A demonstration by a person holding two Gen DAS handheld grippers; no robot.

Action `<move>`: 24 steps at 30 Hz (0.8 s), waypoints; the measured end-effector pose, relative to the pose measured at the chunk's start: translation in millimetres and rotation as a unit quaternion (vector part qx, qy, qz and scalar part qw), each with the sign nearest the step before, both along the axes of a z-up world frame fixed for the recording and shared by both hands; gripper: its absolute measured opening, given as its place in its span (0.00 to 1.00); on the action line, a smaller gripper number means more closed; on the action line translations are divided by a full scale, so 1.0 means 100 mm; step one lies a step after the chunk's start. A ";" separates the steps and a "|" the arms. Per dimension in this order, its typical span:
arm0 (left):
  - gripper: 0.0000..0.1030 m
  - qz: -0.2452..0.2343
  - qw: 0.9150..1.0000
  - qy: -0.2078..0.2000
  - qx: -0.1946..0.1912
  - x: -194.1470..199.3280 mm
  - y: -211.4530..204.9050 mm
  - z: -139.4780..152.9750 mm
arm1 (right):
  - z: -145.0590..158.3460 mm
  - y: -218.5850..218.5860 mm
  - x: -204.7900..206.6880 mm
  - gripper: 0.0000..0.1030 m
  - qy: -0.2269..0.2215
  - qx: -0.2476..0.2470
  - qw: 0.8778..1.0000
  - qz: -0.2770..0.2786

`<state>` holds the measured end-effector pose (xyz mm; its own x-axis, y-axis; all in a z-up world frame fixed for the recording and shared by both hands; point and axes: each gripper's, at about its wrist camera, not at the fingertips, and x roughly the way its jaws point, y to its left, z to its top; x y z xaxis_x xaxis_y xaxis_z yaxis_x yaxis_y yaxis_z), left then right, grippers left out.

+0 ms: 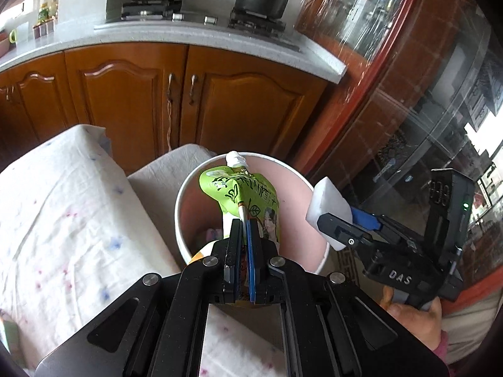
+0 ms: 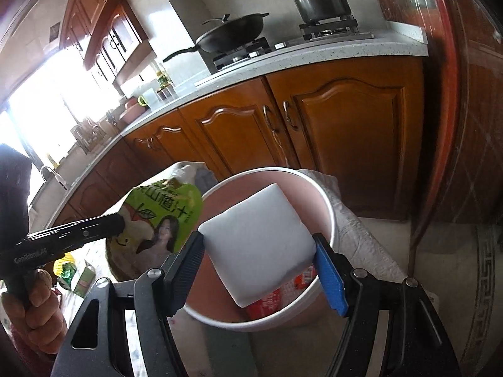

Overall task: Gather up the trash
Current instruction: 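Carry the drink pouch and foam block over the bin with both tools, then open both tools to drop the pouch and foam block into the bin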

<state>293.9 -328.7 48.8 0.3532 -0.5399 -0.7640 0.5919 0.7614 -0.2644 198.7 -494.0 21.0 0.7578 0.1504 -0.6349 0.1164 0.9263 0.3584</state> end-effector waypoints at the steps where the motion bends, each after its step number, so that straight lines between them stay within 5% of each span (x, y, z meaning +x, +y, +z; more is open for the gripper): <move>1: 0.02 0.000 1.000 0.005 0.002 0.03 -0.03 -0.03 | -0.01 0.00 0.02 0.68 0.003 -0.004 1.000 0.001; 24: 0.07 0.001 0.998 0.049 0.031 0.23 -0.17 -0.32 | -0.15 -0.06 0.27 0.76 0.052 -0.014 0.998 0.010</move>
<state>316.8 -345.8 17.1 0.2765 -0.4900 -0.8267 0.5641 0.7792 -0.2731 225.8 -499.7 5.6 0.6839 0.1451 -0.7150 0.1335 0.9386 0.3182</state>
